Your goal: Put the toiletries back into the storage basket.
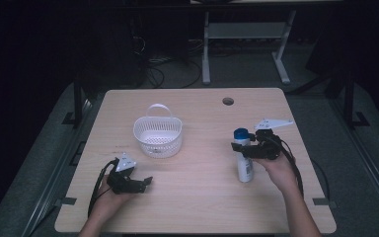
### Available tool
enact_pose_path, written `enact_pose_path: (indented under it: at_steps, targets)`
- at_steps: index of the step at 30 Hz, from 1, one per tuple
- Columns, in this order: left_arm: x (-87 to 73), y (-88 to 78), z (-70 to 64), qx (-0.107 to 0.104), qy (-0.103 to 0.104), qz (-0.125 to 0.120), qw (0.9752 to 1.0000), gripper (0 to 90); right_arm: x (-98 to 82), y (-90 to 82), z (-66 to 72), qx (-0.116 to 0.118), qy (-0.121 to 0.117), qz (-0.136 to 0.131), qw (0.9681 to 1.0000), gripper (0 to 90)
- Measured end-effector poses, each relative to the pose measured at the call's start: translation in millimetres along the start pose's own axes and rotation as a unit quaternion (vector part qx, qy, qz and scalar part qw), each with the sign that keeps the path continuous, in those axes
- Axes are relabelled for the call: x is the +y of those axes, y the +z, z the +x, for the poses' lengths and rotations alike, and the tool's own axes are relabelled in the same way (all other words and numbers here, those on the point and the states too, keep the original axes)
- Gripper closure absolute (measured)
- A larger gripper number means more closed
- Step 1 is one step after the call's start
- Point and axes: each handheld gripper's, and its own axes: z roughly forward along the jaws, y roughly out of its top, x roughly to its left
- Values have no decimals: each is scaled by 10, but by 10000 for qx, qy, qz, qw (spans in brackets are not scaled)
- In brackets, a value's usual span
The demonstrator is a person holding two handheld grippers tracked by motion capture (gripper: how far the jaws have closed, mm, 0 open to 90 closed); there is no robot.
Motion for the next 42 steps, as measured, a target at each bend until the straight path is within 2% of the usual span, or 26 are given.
enact_pose_path:
  at_steps: [7, 10, 17, 21, 28, 42]
  targets:
    - [0, 1, -2, -8, -16, -6, 10000, 133, 25, -85, 0, -33, -40, -325, 9995, 360]
    - [0, 1, -1, 4, -10, -10, 10000, 133, 37, -112, -3, 22, -53, -451, 9990, 359]
    - [0, 2, -2, 3, -16, -14, 10000, 133, 44, -140, -4, 44, -53, -589, 9982, 357]
    - [0, 2, -2, 2, -16, -14, 10000, 133, 53, -155, 14, 29, -122, -758, 9970, 356]
    - [0, 1, -2, 3, -11, -11, 10000, 133, 123, -170, 65, -30, -272, -809, 9963, 356]
    - [0, 1, -2, 2, -11, -7, 10000, 133, 297, -123, 165, 63, -411, -941, 9947, 356]
